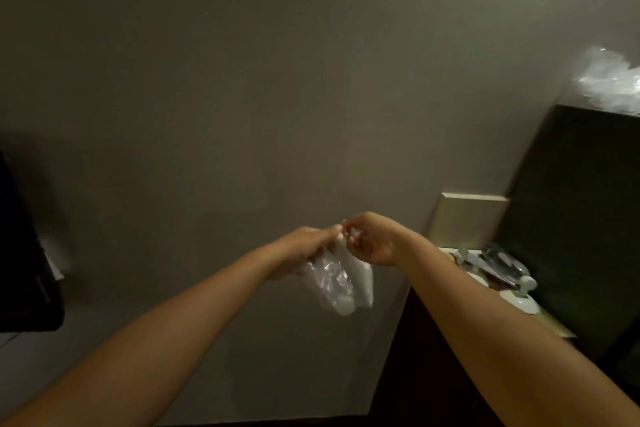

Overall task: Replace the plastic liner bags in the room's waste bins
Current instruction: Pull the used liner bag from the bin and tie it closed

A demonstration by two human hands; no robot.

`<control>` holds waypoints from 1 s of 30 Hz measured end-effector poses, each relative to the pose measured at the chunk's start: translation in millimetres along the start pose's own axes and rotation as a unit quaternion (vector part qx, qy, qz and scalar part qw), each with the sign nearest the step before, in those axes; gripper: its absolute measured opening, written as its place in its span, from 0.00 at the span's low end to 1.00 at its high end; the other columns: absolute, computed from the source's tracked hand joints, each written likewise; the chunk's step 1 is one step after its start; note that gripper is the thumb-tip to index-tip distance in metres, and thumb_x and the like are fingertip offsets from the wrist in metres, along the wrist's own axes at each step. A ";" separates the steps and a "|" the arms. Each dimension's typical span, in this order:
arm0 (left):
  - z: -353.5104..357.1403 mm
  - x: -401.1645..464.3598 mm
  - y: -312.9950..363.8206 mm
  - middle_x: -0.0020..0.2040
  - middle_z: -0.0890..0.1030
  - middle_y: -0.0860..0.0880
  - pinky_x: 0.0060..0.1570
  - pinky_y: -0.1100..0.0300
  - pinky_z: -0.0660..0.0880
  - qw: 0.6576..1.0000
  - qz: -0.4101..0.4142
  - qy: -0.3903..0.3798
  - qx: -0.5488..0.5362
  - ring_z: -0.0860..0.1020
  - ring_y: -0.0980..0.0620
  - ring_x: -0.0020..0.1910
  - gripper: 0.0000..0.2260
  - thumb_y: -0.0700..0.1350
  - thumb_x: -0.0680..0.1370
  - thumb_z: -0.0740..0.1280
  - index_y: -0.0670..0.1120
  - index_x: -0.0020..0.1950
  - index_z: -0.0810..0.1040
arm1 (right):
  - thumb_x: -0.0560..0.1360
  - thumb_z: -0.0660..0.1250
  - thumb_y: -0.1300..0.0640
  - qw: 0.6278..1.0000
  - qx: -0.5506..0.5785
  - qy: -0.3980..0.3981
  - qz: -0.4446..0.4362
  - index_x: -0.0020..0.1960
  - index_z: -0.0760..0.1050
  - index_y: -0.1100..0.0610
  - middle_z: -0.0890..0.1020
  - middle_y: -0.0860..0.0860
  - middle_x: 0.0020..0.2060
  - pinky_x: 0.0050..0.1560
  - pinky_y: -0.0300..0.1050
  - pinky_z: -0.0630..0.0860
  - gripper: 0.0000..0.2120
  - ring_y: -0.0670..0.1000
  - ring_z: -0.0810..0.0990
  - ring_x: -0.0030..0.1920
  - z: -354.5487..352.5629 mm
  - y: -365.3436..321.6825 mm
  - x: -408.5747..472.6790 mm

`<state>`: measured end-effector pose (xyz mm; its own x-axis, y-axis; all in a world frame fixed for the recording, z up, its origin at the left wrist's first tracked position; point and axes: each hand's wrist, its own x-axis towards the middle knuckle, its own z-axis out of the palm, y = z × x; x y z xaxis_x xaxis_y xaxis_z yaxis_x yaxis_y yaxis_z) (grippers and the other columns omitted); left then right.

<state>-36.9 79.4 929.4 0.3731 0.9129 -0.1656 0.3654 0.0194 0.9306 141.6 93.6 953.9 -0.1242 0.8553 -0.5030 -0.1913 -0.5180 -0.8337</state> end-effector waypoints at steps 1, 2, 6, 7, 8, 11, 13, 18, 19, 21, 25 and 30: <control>-1.1 2.1 2.0 0.28 0.69 0.53 0.26 0.66 0.62 1.000 0.000 0.022 -0.012 0.66 0.55 0.26 0.23 0.68 0.78 0.61 0.49 0.41 0.80 | 0.78 0.64 0.62 1.000 0.010 -0.001 -0.017 0.44 0.75 0.60 0.75 0.51 0.31 0.27 0.33 0.74 0.05 0.44 0.71 0.26 2.4 0.6 -2.0; -1.7 4.6 3.9 0.28 0.67 0.53 0.26 0.65 0.61 0.999 -0.002 0.038 -0.023 0.64 0.54 0.25 0.24 0.69 0.77 0.60 0.49 0.37 0.77 | 0.78 0.65 0.61 0.999 0.018 0.000 -0.037 0.45 0.75 0.60 0.75 0.50 0.31 0.25 0.32 0.72 0.04 0.43 0.70 0.26 5.2 0.5 -4.1; -0.2 5.7 15.7 0.29 0.67 0.54 0.29 0.62 0.60 0.995 -0.012 0.079 -0.053 0.63 0.55 0.28 0.20 0.65 0.76 0.64 0.52 0.34 0.73 | 0.79 0.65 0.59 0.991 0.086 0.003 -0.103 0.43 0.76 0.59 0.79 0.50 0.33 0.22 0.30 0.71 0.06 0.42 0.75 0.27 18.9 -0.7 -10.5; -0.5 6.1 18.9 0.29 0.67 0.55 0.28 0.63 0.61 0.995 -0.005 0.086 -0.053 0.64 0.56 0.28 0.18 0.63 0.78 0.63 0.52 0.36 0.75 | 0.79 0.65 0.60 0.987 0.105 0.002 -0.125 0.44 0.75 0.59 0.79 0.51 0.34 0.24 0.32 0.73 0.05 0.43 0.77 0.29 22.7 -0.5 -10.7; -0.9 6.1 22.2 0.29 0.67 0.55 0.28 0.64 0.63 0.994 0.007 0.091 -0.054 0.65 0.57 0.28 0.17 0.62 0.79 0.63 0.52 0.39 0.78 | 0.79 0.65 0.61 0.981 0.127 0.000 -0.149 0.47 0.75 0.60 0.79 0.53 0.35 0.25 0.33 0.75 0.03 0.44 0.79 0.30 26.2 -0.3 -10.8; -2.7 9.1 26.1 0.29 0.72 0.57 0.30 0.65 0.67 0.992 0.060 0.090 -0.067 0.69 0.59 0.29 0.17 0.61 0.80 0.65 0.50 0.53 0.84 | 0.79 0.65 0.63 0.955 0.214 0.001 -0.204 0.54 0.74 0.59 0.80 0.57 0.42 0.28 0.36 0.79 0.05 0.48 0.84 0.34 35.7 -1.0 -9.3; -3.5 8.0 23.6 0.34 0.75 0.53 0.30 0.64 0.69 0.991 0.067 0.072 -0.092 0.70 0.57 0.32 0.17 0.60 0.80 0.64 0.49 0.56 0.84 | 0.79 0.63 0.64 0.950 0.239 -0.004 -0.203 0.54 0.75 0.58 0.78 0.56 0.41 0.25 0.36 0.76 0.05 0.48 0.82 0.32 37.1 -3.3 -10.8; -11.8 -1.0 18.6 0.29 0.68 0.53 0.20 0.67 0.61 0.995 -0.038 0.004 -0.091 0.63 0.58 0.23 0.15 0.57 0.82 0.64 0.47 0.45 0.78 | 0.77 0.60 0.65 0.976 0.042 -0.002 -0.216 0.49 0.74 0.57 0.71 0.51 0.30 0.20 0.38 0.58 0.06 0.46 0.65 0.24 16.0 -1.7 -8.4; -12.7 -2.1 19.9 0.28 0.67 0.53 0.21 0.67 0.60 0.997 -0.051 0.011 -0.062 0.63 0.57 0.23 0.14 0.56 0.82 0.63 0.47 0.45 0.77 | 0.77 0.59 0.65 0.975 0.006 0.009 -0.222 0.50 0.75 0.57 0.71 0.51 0.31 0.20 0.38 0.58 0.08 0.46 0.65 0.25 11.7 0.4 -6.7; -14.5 -3.4 25.2 0.29 0.68 0.52 0.25 0.65 0.59 0.998 -0.043 0.048 0.025 0.64 0.55 0.24 0.16 0.54 0.82 0.61 0.44 0.44 0.79 | 0.77 0.58 0.66 0.971 -0.053 0.025 -0.231 0.52 0.76 0.58 0.73 0.51 0.32 0.22 0.39 0.60 0.10 0.46 0.68 0.27 7.2 3.7 -5.8; -18.8 -6.8 39.7 0.29 0.73 0.51 0.30 0.62 0.66 0.974 0.043 0.113 0.193 0.70 0.52 0.27 0.18 0.55 0.81 0.63 0.46 0.38 0.81 | 0.76 0.60 0.67 0.962 -0.132 0.003 -0.240 0.52 0.78 0.58 0.75 0.53 0.35 0.31 0.41 0.67 0.10 0.48 0.73 0.33 6.1 3.2 -11.2; -22.8 -12.8 55.7 0.29 0.73 0.48 0.32 0.58 0.65 0.948 0.102 0.128 0.273 0.70 0.51 0.28 0.21 0.58 0.81 0.62 0.43 0.39 0.81 | 0.74 0.68 0.66 0.917 -0.287 -0.037 -0.273 0.56 0.79 0.59 0.82 0.52 0.43 0.43 0.44 0.73 0.11 0.46 0.79 0.42 9.3 -1.8 -19.0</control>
<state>-40.8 78.1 990.8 0.2893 0.9454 0.1499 0.7214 -0.3183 0.6150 135.3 78.2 967.0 -0.2314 0.9725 0.0253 0.2963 0.0952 -0.9503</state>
